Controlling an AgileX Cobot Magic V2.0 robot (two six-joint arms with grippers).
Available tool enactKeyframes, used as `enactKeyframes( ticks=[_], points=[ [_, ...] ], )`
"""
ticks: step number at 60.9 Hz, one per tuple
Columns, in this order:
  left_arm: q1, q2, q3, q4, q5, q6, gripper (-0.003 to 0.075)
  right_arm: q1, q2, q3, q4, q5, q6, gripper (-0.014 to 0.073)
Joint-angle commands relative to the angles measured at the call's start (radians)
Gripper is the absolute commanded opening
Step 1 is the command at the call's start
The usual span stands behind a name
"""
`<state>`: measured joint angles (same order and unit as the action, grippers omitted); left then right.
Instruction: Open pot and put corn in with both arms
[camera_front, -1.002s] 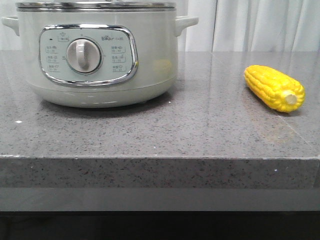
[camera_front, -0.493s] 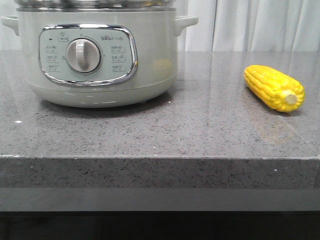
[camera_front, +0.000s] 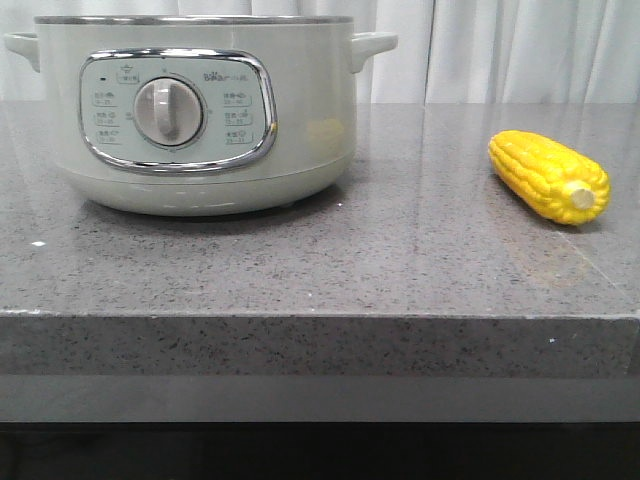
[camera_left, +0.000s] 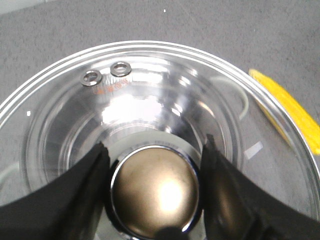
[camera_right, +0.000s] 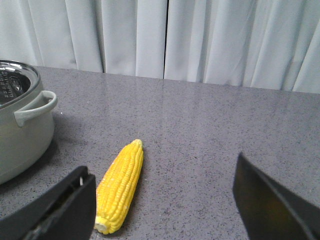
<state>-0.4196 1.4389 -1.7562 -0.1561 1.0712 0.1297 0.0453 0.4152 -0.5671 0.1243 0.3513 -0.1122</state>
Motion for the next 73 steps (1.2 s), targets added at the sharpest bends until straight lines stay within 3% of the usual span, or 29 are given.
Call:
enactKeyframes(
  ticks=[1,30,51,73],
  points=[
    [-0.008,-0.141,0.082,-0.041,-0.146,0.0,0.0136,-0.004,0.021,-0.027,0.002,-0.093,-0.005,0.0581],
    [-0.008,-0.667,0.659,-0.058,-0.2,0.0,0.0136,-0.003,0.194,-0.031,0.002,-0.169,-0.005,0.0581],
    [-0.008,-0.911,0.78,-0.06,-0.182,-0.009,0.0136,0.054,0.521,-0.186,0.033,-0.173,-0.005,0.0583],
    [-0.008,-0.936,0.783,-0.064,-0.173,-0.009,0.0136,0.13,0.957,-0.399,0.214,-0.17,-0.005,0.0583]
  ],
)
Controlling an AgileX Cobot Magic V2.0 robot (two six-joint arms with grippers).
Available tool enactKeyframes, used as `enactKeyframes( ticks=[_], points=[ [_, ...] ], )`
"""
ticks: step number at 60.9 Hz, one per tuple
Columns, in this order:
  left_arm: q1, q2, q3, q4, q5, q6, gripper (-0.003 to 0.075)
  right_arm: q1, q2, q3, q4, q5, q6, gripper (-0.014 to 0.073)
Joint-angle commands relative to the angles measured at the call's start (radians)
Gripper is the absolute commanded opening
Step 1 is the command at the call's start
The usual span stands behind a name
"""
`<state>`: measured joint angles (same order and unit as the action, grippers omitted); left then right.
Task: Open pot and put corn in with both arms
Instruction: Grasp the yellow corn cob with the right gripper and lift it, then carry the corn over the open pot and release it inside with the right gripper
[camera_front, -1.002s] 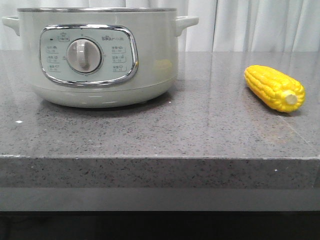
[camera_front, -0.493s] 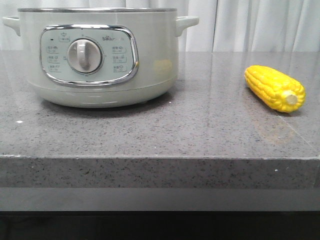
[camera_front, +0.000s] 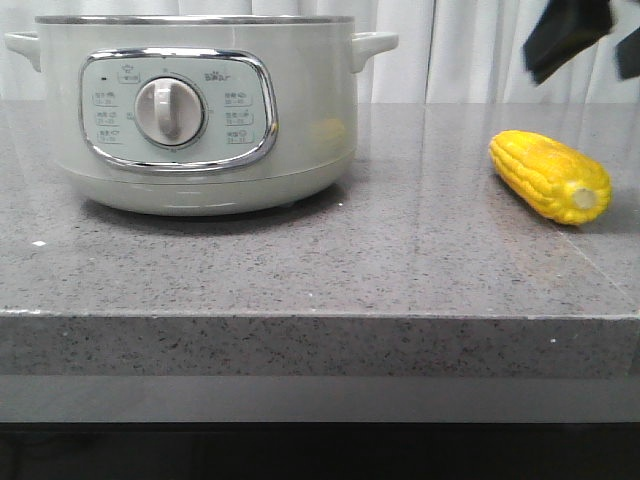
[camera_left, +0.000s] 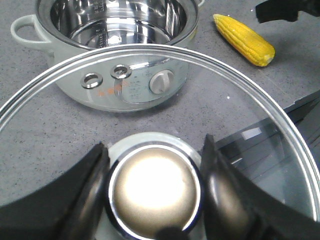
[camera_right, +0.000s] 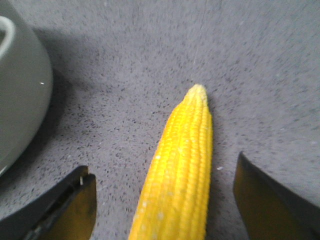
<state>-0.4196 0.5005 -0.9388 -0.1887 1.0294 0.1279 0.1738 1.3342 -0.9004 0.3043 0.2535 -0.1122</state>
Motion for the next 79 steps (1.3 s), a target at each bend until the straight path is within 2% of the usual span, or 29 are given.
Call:
enactKeyframes(
  ticks=[1,18,21,31,39,47,62,79],
  points=[
    [-0.008,0.003,-0.034,-0.031,-0.132,-0.007,0.0136,0.002,0.056,-0.073,0.034,-0.073,-0.005,0.0583],
    [-0.008,0.003,-0.034,-0.031,-0.132,-0.007,0.0136,0.002,0.179,-0.124,0.044,-0.026,-0.005,0.0566],
    [-0.008,0.003,-0.034,-0.031,-0.132,-0.007,0.0136,0.002,0.179,-0.124,0.044,-0.022,-0.005,0.0523],
    [-0.008,0.003,-0.034,-0.031,-0.133,-0.007,0.0136,0.002,0.178,-0.127,0.044,-0.015,-0.005,0.0273],
    [-0.008,0.003,-0.034,-0.031,-0.133,-0.007,0.0136,0.002,0.174,-0.145,0.044,-0.01,-0.005,0.0168],
    [-0.008,0.003,-0.034,-0.031,-0.133,-0.007,0.0136,0.002,0.155,-0.212,0.044,0.025,-0.005,0.0164],
    [-0.008,0.003,-0.034,-0.031,-0.133,-0.007,0.0136,0.029,0.113,-0.45,0.044,0.1,-0.035,0.0164],
    [-0.008,0.003,-0.034,-0.036,-0.133,-0.007,0.0136,0.251,0.23,-0.717,0.044,0.113,-0.11,0.0164]
  ],
)
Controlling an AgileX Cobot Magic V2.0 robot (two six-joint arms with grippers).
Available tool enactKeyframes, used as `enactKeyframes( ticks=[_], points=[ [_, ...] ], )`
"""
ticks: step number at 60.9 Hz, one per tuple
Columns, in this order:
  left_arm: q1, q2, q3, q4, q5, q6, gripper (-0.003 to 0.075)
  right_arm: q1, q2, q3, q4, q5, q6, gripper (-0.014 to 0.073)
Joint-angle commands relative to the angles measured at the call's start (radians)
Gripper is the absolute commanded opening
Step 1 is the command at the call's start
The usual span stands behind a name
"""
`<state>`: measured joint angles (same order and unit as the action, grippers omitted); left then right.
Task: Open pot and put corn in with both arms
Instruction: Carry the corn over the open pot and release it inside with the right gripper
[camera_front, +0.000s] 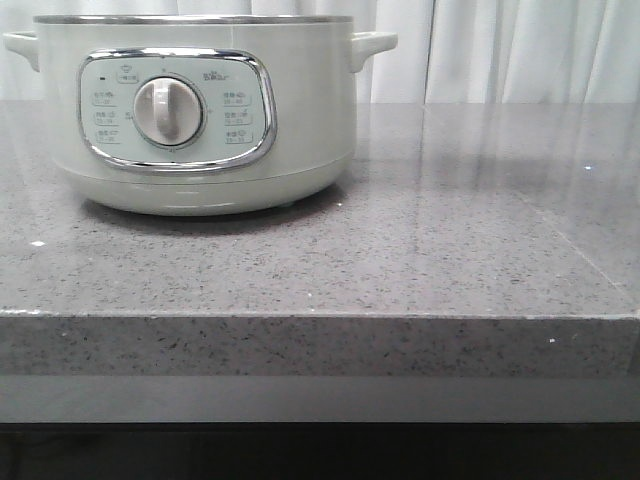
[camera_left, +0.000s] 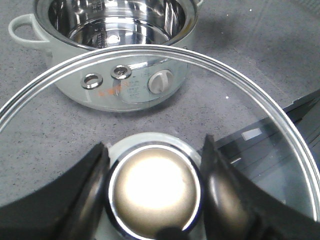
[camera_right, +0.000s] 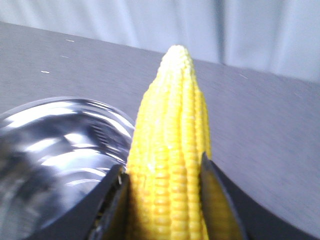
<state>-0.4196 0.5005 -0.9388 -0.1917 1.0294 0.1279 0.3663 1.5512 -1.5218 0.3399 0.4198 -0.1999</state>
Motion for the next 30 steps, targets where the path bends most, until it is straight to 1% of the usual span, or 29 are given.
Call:
enactKeyframes(
  ticks=[1,12,22,26,30],
  points=[
    [-0.008,0.003,-0.034,-0.033,-0.133,-0.007,0.0136,0.069,0.024,-0.108,0.008,-0.052,-0.023,0.0164],
    [-0.008,0.003,-0.034,-0.033,-0.133,-0.007,0.0136,0.178,0.181,-0.253,0.008,-0.039,-0.023,0.0164],
    [-0.008,0.003,-0.034,-0.033,-0.133,-0.007,0.0136,0.2,0.275,-0.314,0.007,-0.004,-0.024,0.0172],
    [-0.008,0.003,-0.034,-0.033,-0.133,-0.007,0.0136,0.2,0.296,-0.317,0.007,0.02,-0.024,0.0216],
    [-0.008,0.003,-0.034,-0.033,-0.133,-0.007,0.0136,0.2,0.303,-0.317,0.007,0.038,-0.024,0.0299]
  ],
)
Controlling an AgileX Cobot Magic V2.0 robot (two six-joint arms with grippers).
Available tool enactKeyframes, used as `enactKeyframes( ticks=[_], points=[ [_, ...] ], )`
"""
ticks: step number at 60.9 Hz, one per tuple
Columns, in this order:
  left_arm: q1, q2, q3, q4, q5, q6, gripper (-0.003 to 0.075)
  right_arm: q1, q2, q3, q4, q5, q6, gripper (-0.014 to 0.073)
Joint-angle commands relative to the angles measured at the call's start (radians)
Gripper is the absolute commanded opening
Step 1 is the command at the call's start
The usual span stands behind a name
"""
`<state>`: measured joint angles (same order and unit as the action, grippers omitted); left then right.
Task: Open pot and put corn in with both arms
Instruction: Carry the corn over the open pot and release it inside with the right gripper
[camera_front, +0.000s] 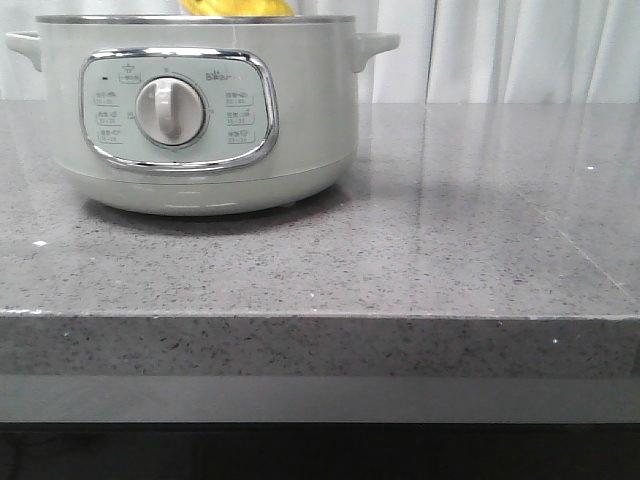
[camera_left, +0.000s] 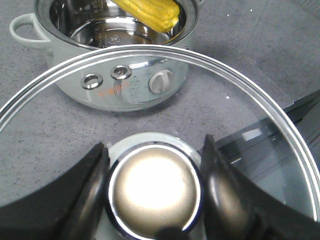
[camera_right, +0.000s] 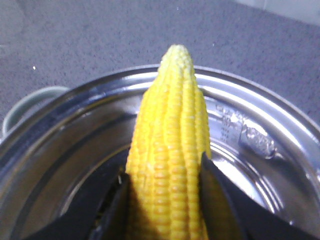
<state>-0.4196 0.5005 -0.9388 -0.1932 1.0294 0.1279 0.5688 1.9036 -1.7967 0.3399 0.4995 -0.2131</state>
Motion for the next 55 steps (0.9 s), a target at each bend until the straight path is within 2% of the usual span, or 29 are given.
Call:
enactKeyframes(
  ticks=[1,8,12,16,29,36,46,50,55],
  points=[
    [-0.008,0.003,-0.034,-0.031,-0.133,-0.007,0.0136,-0.003,-0.046,-0.042,0.007,-0.037,-0.01,0.033],
    [-0.008,0.003,-0.034,-0.033,-0.133,-0.007,0.0136,-0.003,-0.046,-0.043,0.007,-0.03,-0.01,0.0458],
    [-0.008,0.003,-0.034,-0.036,-0.133,-0.007,0.0136,-0.004,-0.047,-0.048,0.007,-0.03,-0.01,0.0503],
    [-0.008,0.003,-0.034,-0.038,-0.133,-0.007,0.0136,-0.005,-0.053,-0.055,0.007,-0.03,-0.01,0.0521],
    [-0.008,0.003,-0.034,-0.04,-0.133,-0.007,0.0136,-0.006,-0.078,-0.084,0.005,-0.003,-0.01,0.0509],
    [-0.008,0.003,-0.034,-0.04,-0.133,-0.007,0.0136,-0.006,-0.097,-0.084,-0.022,0.01,-0.01,0.0381],
    [-0.008,0.003,-0.034,-0.04,-0.133,-0.007,0.0136,-0.008,-0.12,-0.084,-0.093,0.018,-0.01,0.0033],
    [-0.008,0.003,-0.034,-0.04,-0.133,-0.007,0.0136,-0.016,-0.13,-0.084,-0.121,0.024,-0.01,-0.0069],
    [-0.008,0.003,-0.034,-0.04,-0.133,-0.007,0.0136,-0.04,-0.147,-0.084,-0.138,0.044,-0.01,-0.0059]
  ],
)
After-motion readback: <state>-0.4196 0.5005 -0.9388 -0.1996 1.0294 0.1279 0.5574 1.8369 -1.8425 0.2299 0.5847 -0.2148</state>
